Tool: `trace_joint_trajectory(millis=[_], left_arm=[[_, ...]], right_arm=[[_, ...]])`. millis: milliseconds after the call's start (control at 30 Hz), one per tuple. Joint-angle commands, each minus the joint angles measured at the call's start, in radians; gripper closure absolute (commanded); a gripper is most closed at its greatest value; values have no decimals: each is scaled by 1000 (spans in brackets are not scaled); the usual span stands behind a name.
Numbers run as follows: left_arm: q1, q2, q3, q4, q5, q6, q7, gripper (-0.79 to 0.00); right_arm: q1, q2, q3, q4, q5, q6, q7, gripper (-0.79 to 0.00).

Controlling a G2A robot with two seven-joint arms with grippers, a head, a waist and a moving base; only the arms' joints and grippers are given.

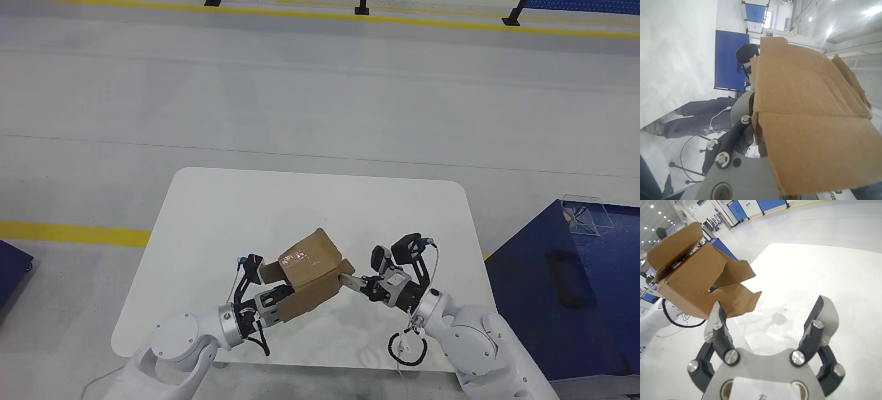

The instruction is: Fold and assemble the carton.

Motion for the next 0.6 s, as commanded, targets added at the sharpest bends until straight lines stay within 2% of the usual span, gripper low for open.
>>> trace_joint_trajectory(millis=[0, 233, 367, 467, 567], left_arm=[[0, 0, 1, -1, 3, 0, 0, 0], [2, -1, 0, 6, 3, -4, -6, 0], [3, -1, 0, 9, -1, -6, -8, 0], [2, -2, 1, 11, -1, -6, -8, 0], [-1, -3, 3, 13, -2, -7, -8, 0]], right_arm=[[17, -3, -21, 6, -6, 5, -7, -785], [43, -10, -43, 18, -18, 28, -38, -785], [51, -13, -25, 27, -26, 78, -83, -785], [61, -17, -24, 30, -85, 142, -134, -785], [80, -22, -50, 41, -229, 222, -203, -785]])
